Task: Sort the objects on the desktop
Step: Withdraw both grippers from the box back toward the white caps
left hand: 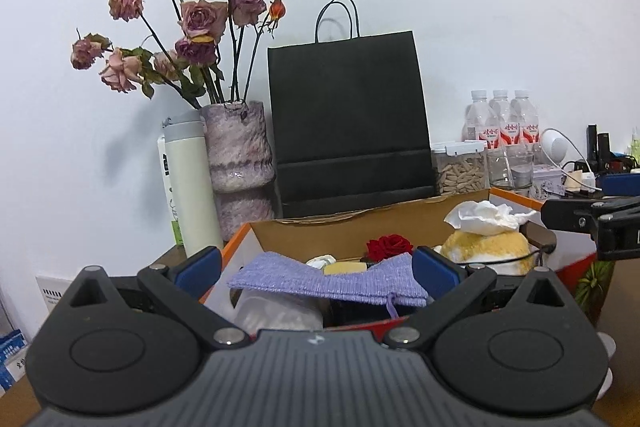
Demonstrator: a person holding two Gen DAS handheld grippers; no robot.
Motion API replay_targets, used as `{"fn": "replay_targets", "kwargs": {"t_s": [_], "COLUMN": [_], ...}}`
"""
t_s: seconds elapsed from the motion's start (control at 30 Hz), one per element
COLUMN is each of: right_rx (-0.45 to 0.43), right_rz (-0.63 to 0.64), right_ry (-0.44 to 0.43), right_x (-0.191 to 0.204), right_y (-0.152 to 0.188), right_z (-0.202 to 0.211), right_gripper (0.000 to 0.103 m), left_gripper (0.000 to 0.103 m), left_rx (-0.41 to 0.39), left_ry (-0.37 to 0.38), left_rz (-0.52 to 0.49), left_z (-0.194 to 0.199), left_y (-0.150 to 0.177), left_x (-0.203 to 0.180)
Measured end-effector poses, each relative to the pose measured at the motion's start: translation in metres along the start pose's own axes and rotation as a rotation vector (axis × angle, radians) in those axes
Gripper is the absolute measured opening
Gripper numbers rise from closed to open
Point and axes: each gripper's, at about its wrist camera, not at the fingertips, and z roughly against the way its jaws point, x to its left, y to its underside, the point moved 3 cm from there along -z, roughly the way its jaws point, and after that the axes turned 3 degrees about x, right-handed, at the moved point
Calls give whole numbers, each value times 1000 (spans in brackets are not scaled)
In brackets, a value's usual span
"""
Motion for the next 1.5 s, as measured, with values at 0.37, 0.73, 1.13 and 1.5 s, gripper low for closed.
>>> {"fn": "replay_targets", "kwargs": {"t_s": [0.37, 0.73, 1.13, 1.5], "right_rx": [26, 99, 238, 449], "right_rz": [19, 3, -25, -25], "right_ry": [2, 21, 49, 51], "right_x": [10, 8, -4, -10], "right_y": [9, 18, 29, 46], "right_z": [34, 56, 53, 33], "right_gripper": [103, 103, 103, 103], "left_gripper": [103, 103, 103, 103], "left_rx": [60, 184, 297, 437], "left_ry": [-10, -5, 7, 21], "left_rz": [0, 48, 88, 119], "left_z": [26, 38, 38, 25], "left_y": [9, 22, 33, 46], "left_x": [8, 25, 41, 47]}}
